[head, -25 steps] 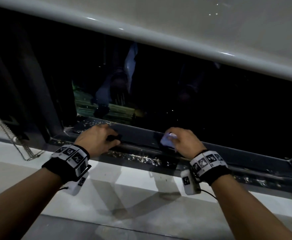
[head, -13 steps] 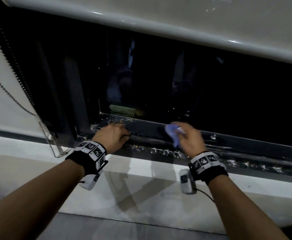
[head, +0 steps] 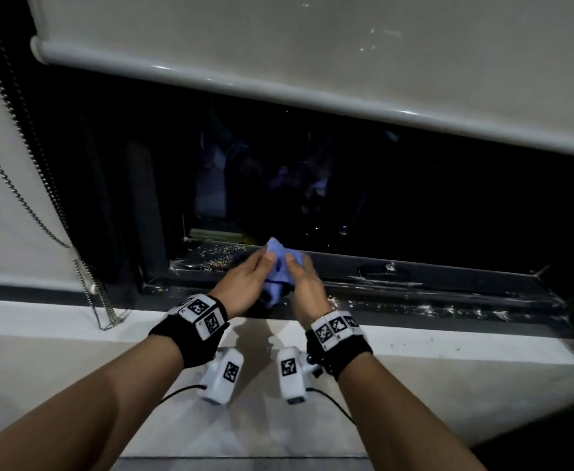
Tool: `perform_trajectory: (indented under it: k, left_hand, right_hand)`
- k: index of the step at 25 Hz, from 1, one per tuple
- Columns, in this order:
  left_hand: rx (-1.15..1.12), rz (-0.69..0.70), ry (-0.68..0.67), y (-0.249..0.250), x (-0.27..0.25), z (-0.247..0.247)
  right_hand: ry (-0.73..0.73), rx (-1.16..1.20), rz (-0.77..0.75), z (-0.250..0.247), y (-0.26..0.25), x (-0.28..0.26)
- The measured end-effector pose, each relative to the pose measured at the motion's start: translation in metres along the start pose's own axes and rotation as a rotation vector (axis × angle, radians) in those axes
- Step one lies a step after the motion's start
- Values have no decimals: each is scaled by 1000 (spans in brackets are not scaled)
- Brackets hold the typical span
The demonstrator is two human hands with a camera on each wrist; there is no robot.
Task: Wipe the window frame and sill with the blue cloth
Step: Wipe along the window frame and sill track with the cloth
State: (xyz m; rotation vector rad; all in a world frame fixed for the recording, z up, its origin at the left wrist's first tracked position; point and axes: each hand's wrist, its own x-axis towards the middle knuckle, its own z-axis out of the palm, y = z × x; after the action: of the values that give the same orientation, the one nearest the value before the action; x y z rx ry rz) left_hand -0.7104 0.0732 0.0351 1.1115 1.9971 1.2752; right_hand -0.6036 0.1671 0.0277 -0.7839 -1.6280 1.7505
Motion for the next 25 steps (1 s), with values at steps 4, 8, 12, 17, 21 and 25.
perform_trajectory:
  k: [4,8,12,17,21,25]
  left_hand:
    - [73,1,82,6,6,12]
    - [242,72,50,31,13,26]
    - [504,230,0,47,58,59]
    - [748,148,-77,58,107,123]
    - [903,135,-71,57,114,174]
    - [967,124,-55,55,97,174]
  right_hand:
    - [-197,245,194,-9,-10,-20]
    - [54,-503,-66,-98,-23,-3]
    - [335,-964,-161,-205,-47,4]
    - [-84,-1304,46,-267,-25,21]
    - [-70,-1284,5,-272,-1,24]
    - [95,-1361,-141,-260,-21,34]
